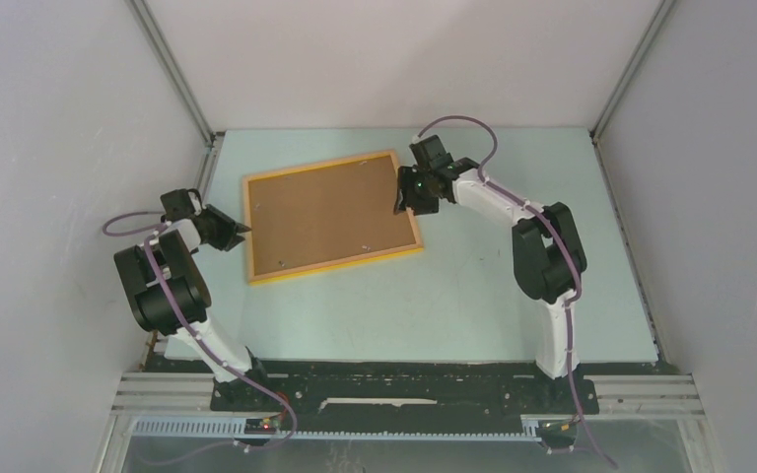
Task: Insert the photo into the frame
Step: Turn over the photo frame item on the photo frame, then install the photo frame at the center of the board.
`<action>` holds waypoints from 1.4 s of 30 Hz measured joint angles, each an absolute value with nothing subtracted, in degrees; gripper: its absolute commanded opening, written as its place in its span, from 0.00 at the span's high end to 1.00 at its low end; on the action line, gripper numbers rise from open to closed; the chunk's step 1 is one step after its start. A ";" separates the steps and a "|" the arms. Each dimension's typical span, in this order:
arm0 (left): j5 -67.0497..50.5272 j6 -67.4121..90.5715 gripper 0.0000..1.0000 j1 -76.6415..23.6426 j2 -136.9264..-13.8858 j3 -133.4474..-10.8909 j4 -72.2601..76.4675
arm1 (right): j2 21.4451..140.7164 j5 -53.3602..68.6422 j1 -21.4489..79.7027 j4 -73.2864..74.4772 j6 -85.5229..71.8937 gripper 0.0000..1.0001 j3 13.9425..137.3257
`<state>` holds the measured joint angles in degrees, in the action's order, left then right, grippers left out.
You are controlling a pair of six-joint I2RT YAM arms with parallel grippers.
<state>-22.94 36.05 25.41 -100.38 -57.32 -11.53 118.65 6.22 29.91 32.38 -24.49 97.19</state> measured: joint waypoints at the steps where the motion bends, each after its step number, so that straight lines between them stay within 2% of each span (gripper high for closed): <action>1: -22.96 36.05 0.64 25.41 -100.38 -57.32 -11.53 | 118.76 6.85 29.58 31.77 -24.73 0.35 97.19; 5: -22.94 36.10 0.64 25.32 -100.29 -57.32 -11.53 | 120.88 6.90 28.08 29.85 -27.05 0.20 98.37; 10: -22.96 36.23 0.63 25.30 -100.27 -57.32 -11.51 | 128.18 1.76 27.94 29.76 -30.00 0.18 105.86; 14: -23.09 36.60 0.63 25.30 -100.27 -57.32 -11.49 | 132.88 -0.54 28.69 30.22 -30.44 0.30 109.62; 19: -23.94 37.50 0.63 25.21 -99.77 -57.32 -11.53 | 136.64 -1.69 29.30 31.57 -30.83 0.31 114.41; 25: -25.30 37.60 0.63 24.60 -98.56 -57.32 -11.49 | 136.70 -4.86 30.61 33.76 -30.65 0.38 114.39; 30: -25.71 37.60 0.63 24.53 -98.43 -57.32 -11.53 | 136.70 -7.81 31.70 35.05 -29.93 0.35 114.39; 37: -25.71 37.60 0.63 24.53 -98.43 -57.32 -11.51 | 136.84 -11.05 33.08 36.88 -29.08 0.35 115.39; 40: -25.71 37.58 0.63 24.53 -98.43 -57.32 -11.53 | 136.94 -12.12 33.65 37.82 -28.53 0.47 115.81; 42: -25.71 37.58 0.62 24.53 -98.43 -57.32 -11.57 | 136.94 -12.49 33.74 38.19 -28.21 0.48 115.81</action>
